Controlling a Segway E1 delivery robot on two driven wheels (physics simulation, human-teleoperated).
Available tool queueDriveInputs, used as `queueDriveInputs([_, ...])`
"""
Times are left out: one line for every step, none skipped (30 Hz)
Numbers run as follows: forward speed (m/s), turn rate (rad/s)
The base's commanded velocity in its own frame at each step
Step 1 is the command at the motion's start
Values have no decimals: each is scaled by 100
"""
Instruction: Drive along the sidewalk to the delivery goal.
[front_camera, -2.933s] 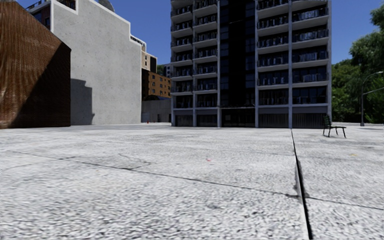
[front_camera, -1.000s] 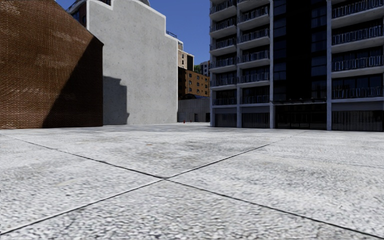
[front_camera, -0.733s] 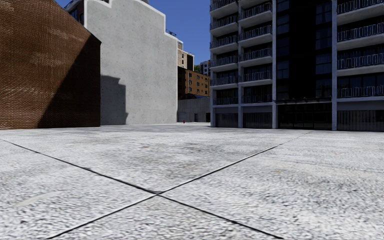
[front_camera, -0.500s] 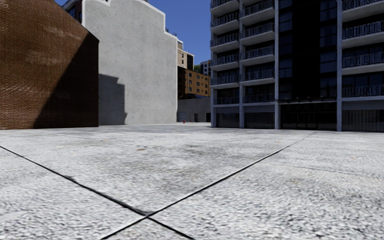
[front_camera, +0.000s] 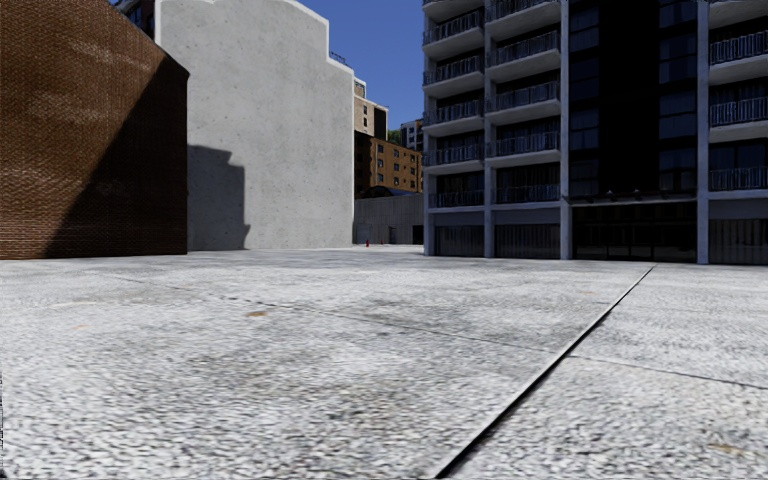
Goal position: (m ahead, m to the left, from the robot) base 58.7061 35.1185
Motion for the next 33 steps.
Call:
queueDriveInputs([200,0])
queueDriveInputs([200,0])
queueDriveInputs([200,0])
queueDriveInputs([200,0])
queueDriveInputs([200,0])
queueDriveInputs([200,0])
queueDriveInputs([200,0])
queueDriveInputs([200,0])
queueDriveInputs([200,0])
queueDriveInputs([200,0])
queueDriveInputs([200,0])
queueDriveInputs([200,0])
queueDriveInputs([200,0])
queueDriveInputs([200,0])
queueDriveInputs([200,0])
queueDriveInputs([200,0])
queueDriveInputs([200,0])
queueDriveInputs([200,0])
queueDriveInputs([200,0])
queueDriveInputs([200,0])
queueDriveInputs([200,0])
queueDriveInputs([200,0])
queueDriveInputs([200,0])
queueDriveInputs([200,0])
queueDriveInputs([200,0])
queueDriveInputs([200,0])
queueDriveInputs([200,0])
queueDriveInputs([200,0])
queueDriveInputs([200,0])
queueDriveInputs([200,0])
queueDriveInputs([200,0])
queueDriveInputs([200,0])
queueDriveInputs([200,0])
